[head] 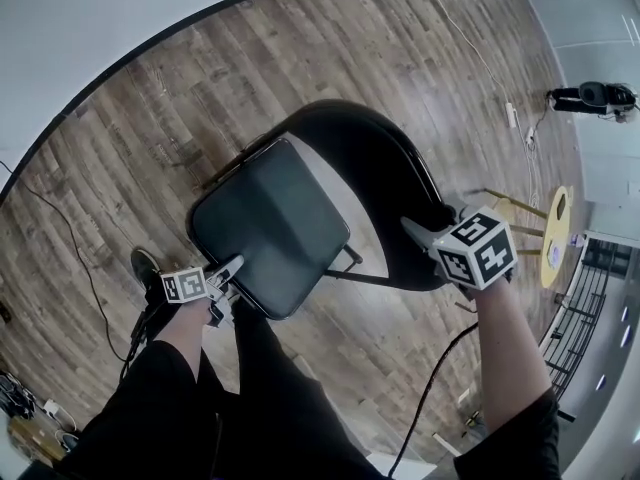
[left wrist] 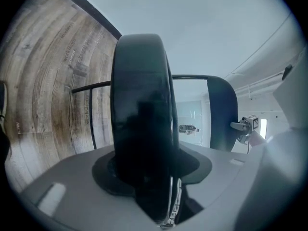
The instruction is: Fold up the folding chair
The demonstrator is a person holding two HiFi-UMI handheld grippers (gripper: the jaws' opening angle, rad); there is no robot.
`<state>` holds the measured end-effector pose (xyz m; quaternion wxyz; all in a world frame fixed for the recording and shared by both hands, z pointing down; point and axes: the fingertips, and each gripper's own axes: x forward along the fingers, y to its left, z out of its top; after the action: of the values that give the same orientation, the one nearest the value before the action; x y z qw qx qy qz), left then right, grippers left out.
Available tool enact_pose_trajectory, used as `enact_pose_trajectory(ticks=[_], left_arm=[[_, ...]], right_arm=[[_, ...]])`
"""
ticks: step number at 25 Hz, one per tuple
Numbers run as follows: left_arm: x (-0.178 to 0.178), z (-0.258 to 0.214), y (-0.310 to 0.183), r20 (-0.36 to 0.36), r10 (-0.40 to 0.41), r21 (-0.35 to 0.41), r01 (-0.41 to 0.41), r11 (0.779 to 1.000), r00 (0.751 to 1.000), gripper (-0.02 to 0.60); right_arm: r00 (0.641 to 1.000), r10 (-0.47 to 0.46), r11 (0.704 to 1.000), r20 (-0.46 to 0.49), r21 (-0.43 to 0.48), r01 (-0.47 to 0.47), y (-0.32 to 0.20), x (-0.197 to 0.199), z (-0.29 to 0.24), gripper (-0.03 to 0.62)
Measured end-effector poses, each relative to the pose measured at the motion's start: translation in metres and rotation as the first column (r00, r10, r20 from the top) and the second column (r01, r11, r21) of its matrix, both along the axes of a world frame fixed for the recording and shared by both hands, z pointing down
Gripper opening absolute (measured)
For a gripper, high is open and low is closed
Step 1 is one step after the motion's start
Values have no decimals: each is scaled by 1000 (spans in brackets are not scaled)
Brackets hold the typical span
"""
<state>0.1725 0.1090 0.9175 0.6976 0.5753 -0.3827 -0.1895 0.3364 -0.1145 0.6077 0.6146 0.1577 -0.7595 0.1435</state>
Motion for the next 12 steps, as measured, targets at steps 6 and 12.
enact_pose_trajectory(ticks=[6,12], left_arm=[[3,-9,-3,17,-2,-19,2,1000,1000,216],[4,-16,-9,38,-4,-42,5,999,999,213]], right_arm=[[1000,-7,1000,0,10,7,9,-4,-7,103],[1000,-6,1000,-3,19,6,14,-8,-10,97]])
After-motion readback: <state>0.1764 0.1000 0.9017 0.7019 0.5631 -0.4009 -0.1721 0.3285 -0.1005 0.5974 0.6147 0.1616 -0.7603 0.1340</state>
